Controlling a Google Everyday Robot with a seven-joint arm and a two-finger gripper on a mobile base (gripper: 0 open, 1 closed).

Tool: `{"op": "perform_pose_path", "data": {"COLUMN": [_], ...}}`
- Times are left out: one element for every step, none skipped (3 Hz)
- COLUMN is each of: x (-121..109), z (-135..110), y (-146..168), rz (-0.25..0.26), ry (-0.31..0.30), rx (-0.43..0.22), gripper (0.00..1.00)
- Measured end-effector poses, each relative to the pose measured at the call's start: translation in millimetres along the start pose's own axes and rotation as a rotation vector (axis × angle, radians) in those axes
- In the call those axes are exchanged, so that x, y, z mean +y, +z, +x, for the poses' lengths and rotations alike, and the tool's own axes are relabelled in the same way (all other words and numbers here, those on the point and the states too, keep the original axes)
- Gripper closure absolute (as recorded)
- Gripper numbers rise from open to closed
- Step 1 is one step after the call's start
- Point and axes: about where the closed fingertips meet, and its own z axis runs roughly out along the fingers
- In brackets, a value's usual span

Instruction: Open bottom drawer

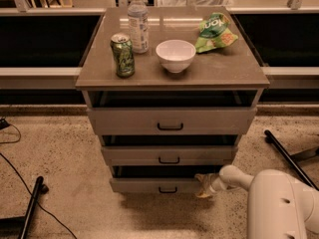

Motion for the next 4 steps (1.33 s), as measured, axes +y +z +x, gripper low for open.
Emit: {"op": "perform_pose_path", "data": {"x": [29, 53, 81, 123], "z": [-6, -9, -17, -27], "y": [-3, -10, -23, -30], "rz": [-0.059, -0.099, -0.147, -0.210], "ry": [0.009, 0.027, 0.055, 0.134], "rx": [0.004, -0.006, -0.008, -0.062], "gripper": [0.45, 0.43, 0.42, 0.41]}}
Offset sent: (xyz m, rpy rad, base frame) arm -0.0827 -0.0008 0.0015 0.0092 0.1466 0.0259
